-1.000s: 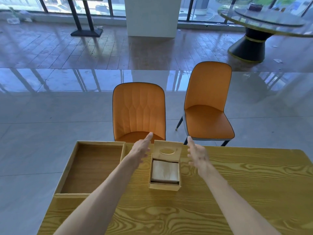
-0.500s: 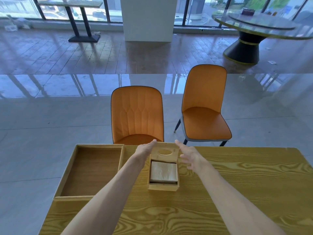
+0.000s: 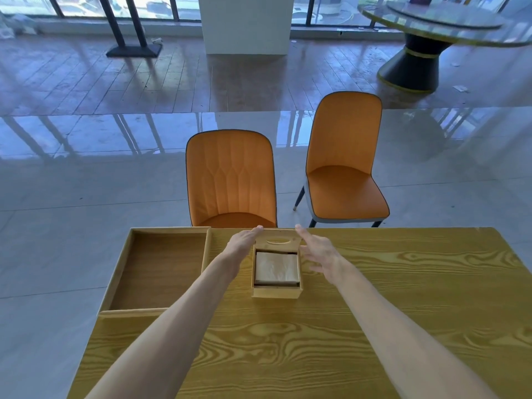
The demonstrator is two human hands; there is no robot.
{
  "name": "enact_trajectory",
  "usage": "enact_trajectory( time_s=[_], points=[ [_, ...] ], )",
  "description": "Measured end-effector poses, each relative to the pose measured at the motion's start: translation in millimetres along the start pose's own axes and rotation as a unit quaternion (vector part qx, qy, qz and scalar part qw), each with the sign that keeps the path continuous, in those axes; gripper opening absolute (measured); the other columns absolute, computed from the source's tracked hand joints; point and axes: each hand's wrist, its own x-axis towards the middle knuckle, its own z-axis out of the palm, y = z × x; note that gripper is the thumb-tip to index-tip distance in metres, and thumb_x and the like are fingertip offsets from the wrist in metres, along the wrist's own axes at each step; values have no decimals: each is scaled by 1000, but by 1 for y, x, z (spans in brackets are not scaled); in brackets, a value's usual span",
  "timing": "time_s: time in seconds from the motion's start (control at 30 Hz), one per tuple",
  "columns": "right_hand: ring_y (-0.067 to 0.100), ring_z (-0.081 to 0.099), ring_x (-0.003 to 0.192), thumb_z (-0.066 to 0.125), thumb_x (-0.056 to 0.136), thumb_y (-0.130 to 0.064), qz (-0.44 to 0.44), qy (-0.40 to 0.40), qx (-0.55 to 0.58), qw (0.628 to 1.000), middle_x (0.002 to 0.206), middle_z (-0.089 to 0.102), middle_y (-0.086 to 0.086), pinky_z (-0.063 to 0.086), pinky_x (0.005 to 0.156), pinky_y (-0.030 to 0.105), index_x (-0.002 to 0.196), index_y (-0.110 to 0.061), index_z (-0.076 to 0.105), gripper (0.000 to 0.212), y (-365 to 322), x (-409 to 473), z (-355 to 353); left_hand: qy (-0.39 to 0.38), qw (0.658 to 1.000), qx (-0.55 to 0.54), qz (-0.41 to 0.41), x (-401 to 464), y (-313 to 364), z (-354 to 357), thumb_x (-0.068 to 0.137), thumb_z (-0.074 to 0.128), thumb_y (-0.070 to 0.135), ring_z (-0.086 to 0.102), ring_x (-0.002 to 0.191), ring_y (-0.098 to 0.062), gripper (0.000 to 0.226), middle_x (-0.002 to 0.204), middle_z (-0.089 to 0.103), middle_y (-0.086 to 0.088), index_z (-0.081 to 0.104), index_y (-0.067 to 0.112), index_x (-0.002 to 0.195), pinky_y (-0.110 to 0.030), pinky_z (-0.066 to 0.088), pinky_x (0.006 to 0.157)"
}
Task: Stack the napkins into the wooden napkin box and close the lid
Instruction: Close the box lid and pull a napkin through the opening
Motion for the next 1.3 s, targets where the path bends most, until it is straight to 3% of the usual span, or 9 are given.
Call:
enact_trajectory(
  time_s=[0.27,0.4,0.57,0.67,0.9,1.1,1.3],
  points=[
    [26,47,132,54,88,-61,-64,5,0,998,146,50,4,39,109,51,140,-18,48,69,21,-13,0,-12,997,13,72,-8,-29,-1,95,48,55,41,137,-24,56,152,42,-2,46,25,142,-44,31,111],
    [23,48,131,57,85,-61,-86,4,1,996,143,53,1,43,106,43,136,-20,52,65,28,-16,-1,-18,995,10,97,-11,-39,-1,95,48,53,40,138,-22,54,152,42,0,46,27,143,-39,30,109],
    [25,48,132,60,83,-61,-86,-6,17,996,145,51,5,43,108,48,135,-19,53,67,43,-17,1,-18,992,-11,122,-13,-55,2,96,50,49,40,137,-20,47,151,43,0,50,31,140,-42,33,114],
    [25,50,129,61,85,-59,-86,-3,19,996,143,52,6,46,105,46,135,-19,54,64,50,-17,0,-17,992,-35,122,-14,-64,3,93,55,51,40,138,-20,50,153,42,-1,50,34,140,-47,33,115],
    [16,55,115,64,85,-54,-80,-8,25,996,136,57,1,52,98,42,134,-19,54,62,67,-20,-2,-16,990,-89,109,-16,-84,9,92,61,42,50,131,-21,54,147,51,-4,47,30,143,-38,43,104],
    [15,59,114,68,85,-48,-89,2,14,996,132,60,0,56,92,38,132,-19,55,57,78,-19,0,-3,988,-100,117,-16,-95,9,91,66,33,54,127,-19,52,144,54,-4,50,27,140,-43,41,110],
    [18,60,112,72,86,-37,-79,25,11,996,129,61,6,58,86,37,135,-17,51,57,91,-15,4,18,988,-96,120,-15,-104,10,89,71,21,58,122,-22,53,139,57,-6,51,24,138,-38,48,99]
  ],
)
